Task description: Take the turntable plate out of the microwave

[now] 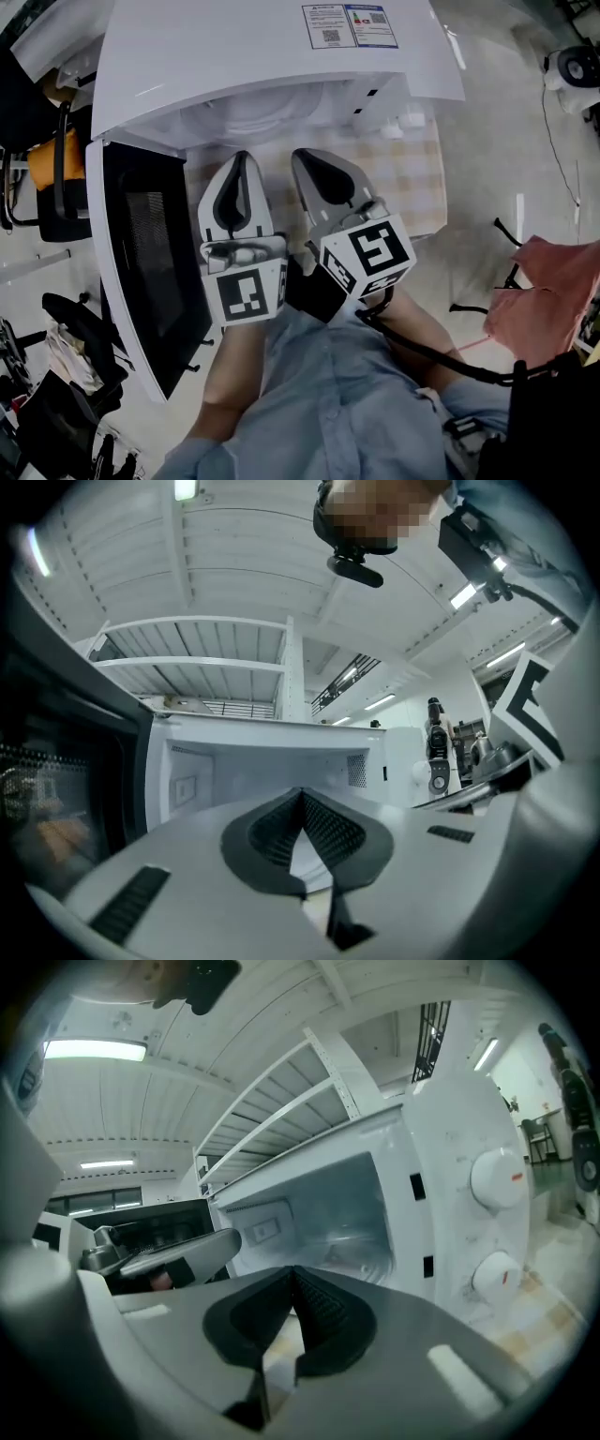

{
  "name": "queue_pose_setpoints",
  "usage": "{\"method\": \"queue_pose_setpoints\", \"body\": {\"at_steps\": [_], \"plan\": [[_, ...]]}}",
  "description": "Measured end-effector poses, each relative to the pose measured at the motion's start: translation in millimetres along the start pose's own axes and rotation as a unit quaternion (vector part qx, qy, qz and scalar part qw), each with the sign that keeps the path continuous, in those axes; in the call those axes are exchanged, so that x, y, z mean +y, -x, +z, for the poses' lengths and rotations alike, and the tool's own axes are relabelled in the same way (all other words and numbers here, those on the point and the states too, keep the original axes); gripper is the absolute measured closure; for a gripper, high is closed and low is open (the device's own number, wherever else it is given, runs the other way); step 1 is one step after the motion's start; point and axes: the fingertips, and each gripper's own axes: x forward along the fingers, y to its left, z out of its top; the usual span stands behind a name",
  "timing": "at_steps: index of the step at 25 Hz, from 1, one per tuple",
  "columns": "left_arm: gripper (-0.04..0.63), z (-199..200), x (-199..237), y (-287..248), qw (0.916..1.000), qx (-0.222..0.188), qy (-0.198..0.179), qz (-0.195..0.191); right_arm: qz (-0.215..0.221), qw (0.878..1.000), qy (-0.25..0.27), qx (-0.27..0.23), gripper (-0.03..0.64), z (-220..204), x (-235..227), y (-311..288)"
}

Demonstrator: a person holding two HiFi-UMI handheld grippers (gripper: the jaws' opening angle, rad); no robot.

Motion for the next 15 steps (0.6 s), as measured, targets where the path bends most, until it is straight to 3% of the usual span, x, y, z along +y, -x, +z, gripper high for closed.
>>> {"method": "queue_pose_setpoints", "body": {"at_steps": [8,14,15], "plan": [[0.588,-2,19,-14,0.9994,-0.011,0.001,0.033,-0.001,0.994,-0.097,0.042,0.615,-36,-15,-22],[0.588,4,26,-22,0.9993,-0.001,0.006,0.036,0.023,0.975,-0.217,0.051,0.588,-42,-15,-38],[0.588,4,28,-23,0.9993,0.002,0.008,0.037,0.031,0.970,-0.238,0.048,0.544,-42,-14,-40]]}}
